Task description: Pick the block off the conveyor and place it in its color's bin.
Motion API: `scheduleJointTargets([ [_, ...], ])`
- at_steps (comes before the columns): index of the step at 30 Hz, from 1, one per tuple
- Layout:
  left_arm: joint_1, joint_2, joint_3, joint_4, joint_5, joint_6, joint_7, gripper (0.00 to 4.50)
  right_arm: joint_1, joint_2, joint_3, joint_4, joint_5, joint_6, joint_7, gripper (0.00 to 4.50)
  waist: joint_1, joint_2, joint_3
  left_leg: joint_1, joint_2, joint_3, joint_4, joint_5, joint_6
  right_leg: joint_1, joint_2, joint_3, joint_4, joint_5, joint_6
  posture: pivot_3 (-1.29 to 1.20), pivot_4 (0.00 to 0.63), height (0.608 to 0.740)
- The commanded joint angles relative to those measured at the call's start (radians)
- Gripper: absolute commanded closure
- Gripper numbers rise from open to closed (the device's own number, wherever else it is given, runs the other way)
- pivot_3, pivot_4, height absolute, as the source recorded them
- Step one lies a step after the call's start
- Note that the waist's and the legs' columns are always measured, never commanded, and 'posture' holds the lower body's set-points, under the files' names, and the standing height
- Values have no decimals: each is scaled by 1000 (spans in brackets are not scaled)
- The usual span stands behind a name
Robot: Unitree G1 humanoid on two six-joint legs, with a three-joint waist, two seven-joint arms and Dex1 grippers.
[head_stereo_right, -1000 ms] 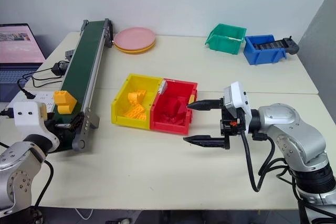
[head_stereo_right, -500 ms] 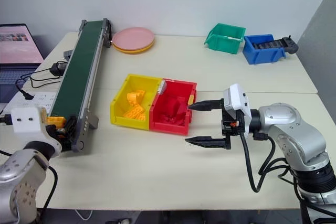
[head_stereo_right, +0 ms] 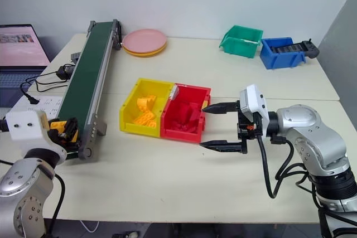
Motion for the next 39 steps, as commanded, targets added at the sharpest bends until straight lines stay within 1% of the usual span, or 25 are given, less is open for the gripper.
scheduleJointTargets([
  [1,-78,60,-45,30,-21,-2,-60,2966,21,-30,-57,-60,22,6,-10,0,2,0,0,0,0,0,0,0,0,0,0,0,0,0,0,0,150,740],
  [3,-126,84,-81,62,-33,5,-89,2966,34,-42,-72,-82,33,14,-19,0,7,0,0,-1,0,0,0,0,0,0,0,0,-1,0,0,0,150,740],
  [6,-233,113,-184,151,-32,4,-139,2966,46,-46,-94,-119,46,33,-58,0,12,0,0,0,0,0,0,0,0,0,0,0,-1,0,0,0,150,740],
  [9,-325,123,-264,245,-13,-15,-171,2966,51,-55,-91,-146,20,46,-105,0,15,0,0,0,0,0,0,0,0,0,0,0,-1,0,0,0,150,740],
  [12,-415,106,-327,352,12,-39,-181,2966,60,-60,-95,-172,12,65,-149,0,15,0,0,-1,0,0,0,0,0,0,0,0,-1,0,0,0,150,740],
  [15,-474,93,-368,433,36,-69,-188,2966,66,-64,-104,-196,17,76,-177,0,14,0,0,-1,0,1,0,0,0,-1,0,1,-2,0,0,0,150,740],
  [19,-525,81,-394,509,55,-101,-203,2966,55,-53,-117,-226,32,93,-227,0,15,0,0,-2,0,0,0,0,0,-1,0,0,-3,0,0,0,150,740],
  [23,-589,49,-457,587,74,-151,-244,2966,53,-69,-164,-260,57,119,-274,0,17,-1,0,-2,0,0,1,0,0,-1,0,0,-2,0,0,0,150,740],
  [28,-610,44,-484,633,91,-189,-289,2966,86,-83,-183,-290,67,134,-295,0,17,-1,0,-3,-1,0,1,0,0,-1,0,0,-3,0,0,0,150,740],
  [33,-613,49,-496,655,123,-216,-300,2966,103,-91,-192,-306,82,140,-312,0,15,-1,0,-2,0,0,1,0,0,-1,0,0,-3,0,0,0,150,740],
  [35,-609,53,-500,657,136,-230,-311,2263,109,-95,-195,-310,86,141,-315,0,15,-1,0,-2,0,0,1,0,0,-1,0,0,-2,0,0,0,150,740],
  [36,-605,54,-499,656,136,-233,-317,2231,110,-96,-195,-311,87,142,-315,0,16,-1,0,-3,0,0,1,0,0,-1,0,0,-2,0,0,0,150,740],
  [39,-597,54,-498,647,139,-238,-331,1625,113,-97,-195,-311,87,141,-315,0,16,-1,0,-2,0,0,1,0,0,-1,0,0,-2,0,0,0,150,740],
])
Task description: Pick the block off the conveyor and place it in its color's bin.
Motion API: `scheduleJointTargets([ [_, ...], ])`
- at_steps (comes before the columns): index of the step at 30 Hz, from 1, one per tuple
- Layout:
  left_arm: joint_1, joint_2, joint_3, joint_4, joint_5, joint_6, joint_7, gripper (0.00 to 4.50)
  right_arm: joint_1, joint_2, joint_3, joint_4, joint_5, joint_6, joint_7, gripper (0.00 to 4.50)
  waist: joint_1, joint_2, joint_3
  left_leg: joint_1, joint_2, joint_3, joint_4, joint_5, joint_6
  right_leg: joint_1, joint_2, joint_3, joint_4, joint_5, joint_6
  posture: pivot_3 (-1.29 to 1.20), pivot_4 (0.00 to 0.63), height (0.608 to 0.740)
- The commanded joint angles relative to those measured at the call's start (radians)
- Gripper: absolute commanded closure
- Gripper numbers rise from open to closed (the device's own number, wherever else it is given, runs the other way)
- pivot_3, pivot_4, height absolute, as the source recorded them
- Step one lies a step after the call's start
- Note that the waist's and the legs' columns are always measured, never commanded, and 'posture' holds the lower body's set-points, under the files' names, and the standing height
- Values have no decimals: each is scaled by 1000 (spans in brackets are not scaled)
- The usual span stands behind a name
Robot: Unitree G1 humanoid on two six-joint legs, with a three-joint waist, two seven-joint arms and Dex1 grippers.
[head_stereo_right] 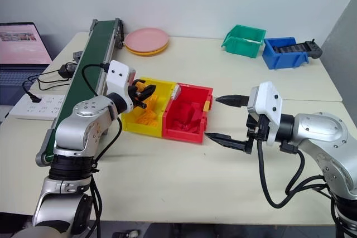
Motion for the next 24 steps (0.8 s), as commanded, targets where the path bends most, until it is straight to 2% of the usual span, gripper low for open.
scheduleJointTargets([
  [1,-6,10,1,-37,10,-30,-22,1465,-2,-12,-35,-28,19,-9,-5,0,0,0,0,0,0,0,0,0,0,0,0,0,0,0,0,0,150,740],
  [6,5,11,10,-49,5,-25,-39,318,-6,-12,-29,-21,16,-12,-1,0,0,0,0,0,0,0,0,0,0,0,0,0,0,0,0,0,150,740],
  [8,7,9,16,-56,-1,-21,-42,66,-6,-12,-29,-19,15,-14,1,0,0,0,0,0,0,0,0,0,0,0,0,0,0,0,0,0,150,740],
  [13,55,47,48,-132,31,-13,-10,66,20,-10,-42,-5,6,-26,6,0,0,0,0,0,0,0,0,0,0,0,0,0,0,0,0,0,150,740],
  [19,276,151,233,-348,-25,31,-42,66,108,30,-61,82,-73,-151,24,0,-7,0,0,0,1,1,-2,0,0,-1,0,1,-1,0,0,0,150,740],
  [22,336,170,305,-382,-44,44,-40,66,116,35,-60,128,-85,-183,48,0,-2,0,0,0,1,1,-1,0,0,0,0,1,-1,0,0,0,150,740],
  [24,420,169,400,-424,-64,41,-44,66,109,45,-49,190,-110,-222,69,0,1,0,0,2,1,0,0,0,0,2,0,0,0,0,0,0,150,740],
])
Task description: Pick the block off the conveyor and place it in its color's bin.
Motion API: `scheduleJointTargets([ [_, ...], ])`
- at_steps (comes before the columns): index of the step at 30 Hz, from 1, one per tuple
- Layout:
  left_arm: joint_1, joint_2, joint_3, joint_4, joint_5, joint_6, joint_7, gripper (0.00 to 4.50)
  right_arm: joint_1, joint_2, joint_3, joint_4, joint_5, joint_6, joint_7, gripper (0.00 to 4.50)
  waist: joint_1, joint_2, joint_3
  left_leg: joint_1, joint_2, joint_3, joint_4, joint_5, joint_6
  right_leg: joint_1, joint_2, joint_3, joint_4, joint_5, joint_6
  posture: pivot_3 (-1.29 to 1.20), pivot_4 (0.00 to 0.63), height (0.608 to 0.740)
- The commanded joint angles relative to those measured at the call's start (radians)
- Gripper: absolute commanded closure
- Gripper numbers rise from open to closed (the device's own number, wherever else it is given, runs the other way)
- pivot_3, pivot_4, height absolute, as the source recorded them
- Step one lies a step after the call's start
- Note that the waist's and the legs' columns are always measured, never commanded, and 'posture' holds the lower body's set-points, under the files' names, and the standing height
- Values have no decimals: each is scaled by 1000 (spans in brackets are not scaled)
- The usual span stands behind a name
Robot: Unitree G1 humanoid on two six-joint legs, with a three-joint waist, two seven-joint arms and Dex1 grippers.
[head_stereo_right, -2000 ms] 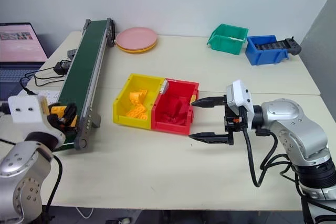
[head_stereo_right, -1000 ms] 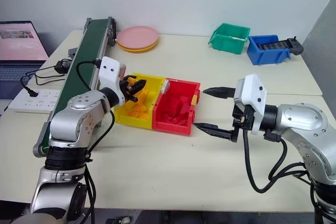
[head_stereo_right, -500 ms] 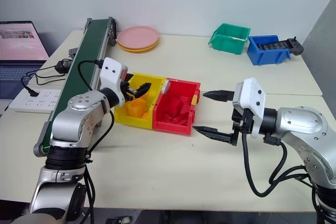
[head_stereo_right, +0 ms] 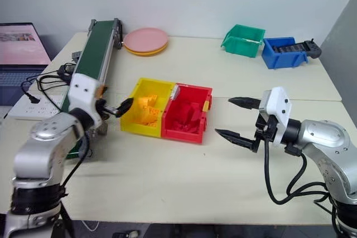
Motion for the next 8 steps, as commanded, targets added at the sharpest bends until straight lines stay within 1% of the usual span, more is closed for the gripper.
scheduleJointTargets([
  [1,136,9,178,-110,-33,-15,-13,66,-20,17,-6,95,-39,-92,43,0,0,0,0,0,0,0,0,0,0,0,0,0,0,0,0,0,150,740],
  [4,239,-18,251,-161,-59,-19,-13,66,-34,24,7,158,-62,-134,75,0,-4,0,0,0,0,1,-1,0,0,-1,0,1,-1,0,0,0,150,740],
  [8,283,-69,310,-200,-138,0,-6,66,-56,24,41,204,-91,-174,123,0,-1,0,0,0,0,0,-1,0,0,-1,0,0,-1,0,0,0,150,740],
])
